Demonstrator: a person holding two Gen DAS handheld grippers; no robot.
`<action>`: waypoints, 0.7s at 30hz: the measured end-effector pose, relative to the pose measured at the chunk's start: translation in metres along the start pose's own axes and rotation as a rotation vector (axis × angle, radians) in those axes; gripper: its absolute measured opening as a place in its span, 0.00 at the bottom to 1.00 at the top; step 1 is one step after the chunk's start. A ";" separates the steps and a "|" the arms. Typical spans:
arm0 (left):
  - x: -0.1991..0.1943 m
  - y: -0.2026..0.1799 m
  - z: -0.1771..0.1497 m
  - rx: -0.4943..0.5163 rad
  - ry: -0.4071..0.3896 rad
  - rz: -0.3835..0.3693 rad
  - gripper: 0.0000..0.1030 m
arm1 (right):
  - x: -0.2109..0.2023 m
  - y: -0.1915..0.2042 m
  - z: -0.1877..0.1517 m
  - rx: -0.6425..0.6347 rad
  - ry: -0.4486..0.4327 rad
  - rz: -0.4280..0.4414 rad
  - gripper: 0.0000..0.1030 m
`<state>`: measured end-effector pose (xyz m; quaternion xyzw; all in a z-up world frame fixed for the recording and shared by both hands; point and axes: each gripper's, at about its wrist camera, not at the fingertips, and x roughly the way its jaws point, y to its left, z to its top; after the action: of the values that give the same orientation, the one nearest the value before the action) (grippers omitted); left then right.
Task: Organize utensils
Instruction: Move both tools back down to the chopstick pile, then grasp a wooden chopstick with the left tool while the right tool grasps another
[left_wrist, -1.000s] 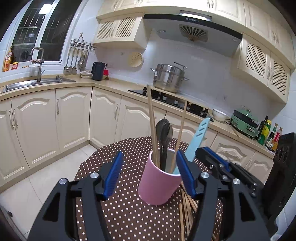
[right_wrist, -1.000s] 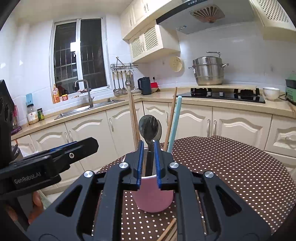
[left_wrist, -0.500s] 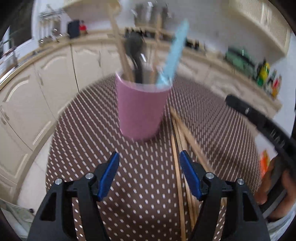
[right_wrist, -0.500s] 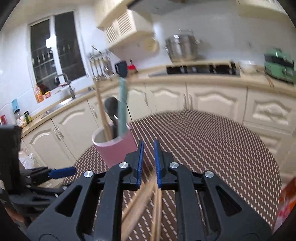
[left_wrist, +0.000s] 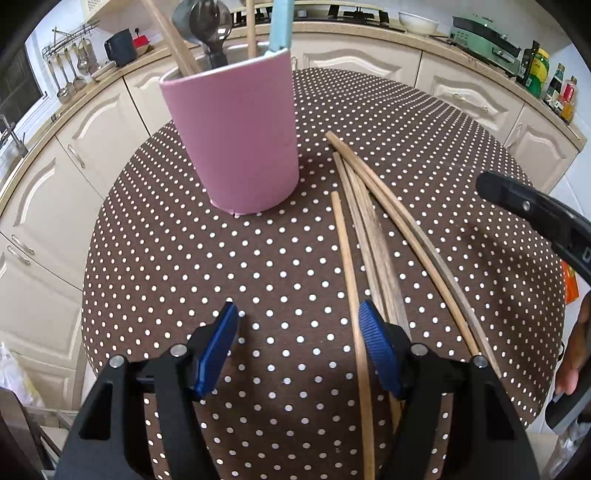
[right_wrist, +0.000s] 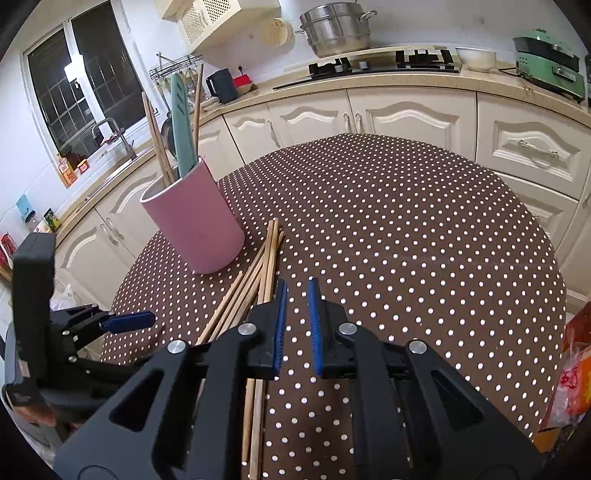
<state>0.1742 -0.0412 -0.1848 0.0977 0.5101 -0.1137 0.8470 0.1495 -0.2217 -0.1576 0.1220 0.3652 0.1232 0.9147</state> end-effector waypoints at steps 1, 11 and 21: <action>0.002 -0.002 0.001 -0.002 -0.002 0.000 0.65 | 0.000 0.000 -0.001 0.000 0.006 0.004 0.12; 0.018 -0.007 0.021 -0.021 0.013 -0.019 0.41 | 0.009 0.006 0.000 -0.026 0.066 0.009 0.13; 0.006 -0.001 0.015 -0.044 -0.040 -0.060 0.05 | 0.035 0.015 0.011 -0.027 0.146 0.031 0.42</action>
<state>0.1896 -0.0470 -0.1831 0.0614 0.4983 -0.1299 0.8550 0.1796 -0.1979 -0.1674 0.1062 0.4274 0.1510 0.8850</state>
